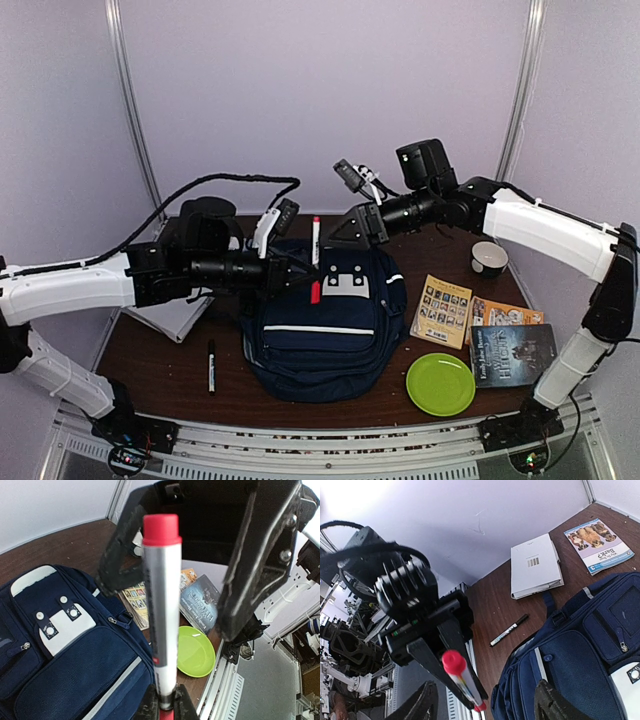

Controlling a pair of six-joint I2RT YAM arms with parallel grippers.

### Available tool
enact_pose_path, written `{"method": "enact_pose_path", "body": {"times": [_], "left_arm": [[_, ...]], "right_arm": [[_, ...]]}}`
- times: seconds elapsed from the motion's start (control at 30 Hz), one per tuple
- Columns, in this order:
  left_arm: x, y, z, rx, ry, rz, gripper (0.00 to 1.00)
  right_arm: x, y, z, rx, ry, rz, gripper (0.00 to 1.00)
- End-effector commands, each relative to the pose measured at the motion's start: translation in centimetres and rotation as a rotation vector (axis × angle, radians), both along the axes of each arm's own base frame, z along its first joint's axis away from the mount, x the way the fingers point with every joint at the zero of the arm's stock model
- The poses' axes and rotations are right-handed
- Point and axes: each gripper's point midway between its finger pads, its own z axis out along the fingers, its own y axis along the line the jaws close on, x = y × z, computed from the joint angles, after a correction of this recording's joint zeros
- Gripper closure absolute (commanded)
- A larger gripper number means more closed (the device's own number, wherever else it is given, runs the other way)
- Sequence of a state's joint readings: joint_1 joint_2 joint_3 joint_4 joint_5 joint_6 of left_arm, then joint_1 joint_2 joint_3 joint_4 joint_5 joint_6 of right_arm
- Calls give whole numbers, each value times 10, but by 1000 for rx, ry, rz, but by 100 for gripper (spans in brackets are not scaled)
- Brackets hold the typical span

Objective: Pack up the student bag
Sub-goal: Pass from the left arm to the right, then pass from the right arm to the left

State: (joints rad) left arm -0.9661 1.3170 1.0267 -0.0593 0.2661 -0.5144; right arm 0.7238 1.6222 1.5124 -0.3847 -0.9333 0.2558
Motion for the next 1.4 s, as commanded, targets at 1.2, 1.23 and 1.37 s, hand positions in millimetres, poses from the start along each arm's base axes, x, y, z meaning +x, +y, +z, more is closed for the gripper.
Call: {"method": "enact_pose_path", "body": {"times": [1.2,1.23,1.37], "left_arm": [[-15,-23,10,-147,-23,-129,98],[-16,-21,8,-142,-20,-125,99],[-15,-10,-3,-95,7,-77,100]], "right_arm": [[7,4,52,167,29,14,72],[8,2,52,163,15,14,66],[13,-18,59,148,-54,-7,49]]}}
